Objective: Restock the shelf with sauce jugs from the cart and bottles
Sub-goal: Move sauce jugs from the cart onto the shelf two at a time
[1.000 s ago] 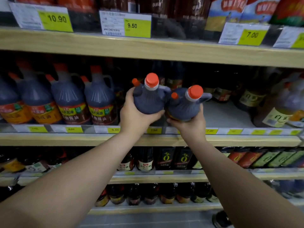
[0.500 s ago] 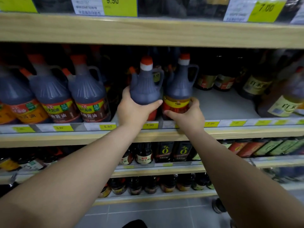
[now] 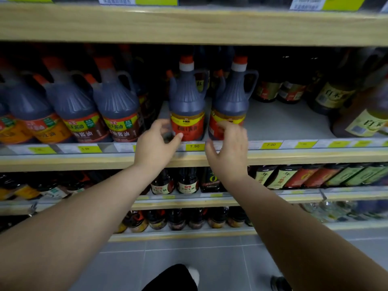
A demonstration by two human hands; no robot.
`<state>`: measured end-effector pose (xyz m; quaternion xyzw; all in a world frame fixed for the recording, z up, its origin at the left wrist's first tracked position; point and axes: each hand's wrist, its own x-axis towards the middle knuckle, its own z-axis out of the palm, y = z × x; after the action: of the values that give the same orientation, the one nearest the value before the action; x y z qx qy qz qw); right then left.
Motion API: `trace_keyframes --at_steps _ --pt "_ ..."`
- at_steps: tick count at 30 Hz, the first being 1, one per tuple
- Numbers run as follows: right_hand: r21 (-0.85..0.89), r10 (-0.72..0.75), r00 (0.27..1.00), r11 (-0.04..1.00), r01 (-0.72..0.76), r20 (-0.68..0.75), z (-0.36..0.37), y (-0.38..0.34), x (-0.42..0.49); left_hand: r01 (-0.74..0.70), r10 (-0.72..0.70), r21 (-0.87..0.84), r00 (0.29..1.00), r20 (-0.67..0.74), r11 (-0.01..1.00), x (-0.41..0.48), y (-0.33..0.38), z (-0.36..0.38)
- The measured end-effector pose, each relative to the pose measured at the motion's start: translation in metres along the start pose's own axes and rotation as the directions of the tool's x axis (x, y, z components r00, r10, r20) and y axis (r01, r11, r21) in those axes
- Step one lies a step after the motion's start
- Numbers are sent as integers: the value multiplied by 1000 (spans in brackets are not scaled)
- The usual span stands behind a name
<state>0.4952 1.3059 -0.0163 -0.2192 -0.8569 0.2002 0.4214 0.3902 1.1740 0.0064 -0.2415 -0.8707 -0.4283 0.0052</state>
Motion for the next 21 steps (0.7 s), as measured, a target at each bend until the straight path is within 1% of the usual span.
trace_keyframes --at_steps 2,4,9,11,16,21 --pt "5 -79 976 997 80 203 4 -8 -4 -41 38 50 998 56 998 -6 -5 -5" --pt "-34 -100 936 992 118 337 11 -12 -7 -88 81 74 991 103 993 -8 -8 -6" --pt "-114 -63 876 984 133 478 15 -16 -4 -122 110 86 985 135 989 -3 -10 -2" --pt "-128 -56 851 981 144 523 18 -19 2 -116 99 101 982 160 988 3 -10 -2" --pt "-153 17 773 983 105 634 31 -30 22 -69 37 127 970 239 990 27 -8 -8" --pt "-153 67 693 986 63 718 45 -35 45 -21 -4 121 979 203 992 32 -19 -20"
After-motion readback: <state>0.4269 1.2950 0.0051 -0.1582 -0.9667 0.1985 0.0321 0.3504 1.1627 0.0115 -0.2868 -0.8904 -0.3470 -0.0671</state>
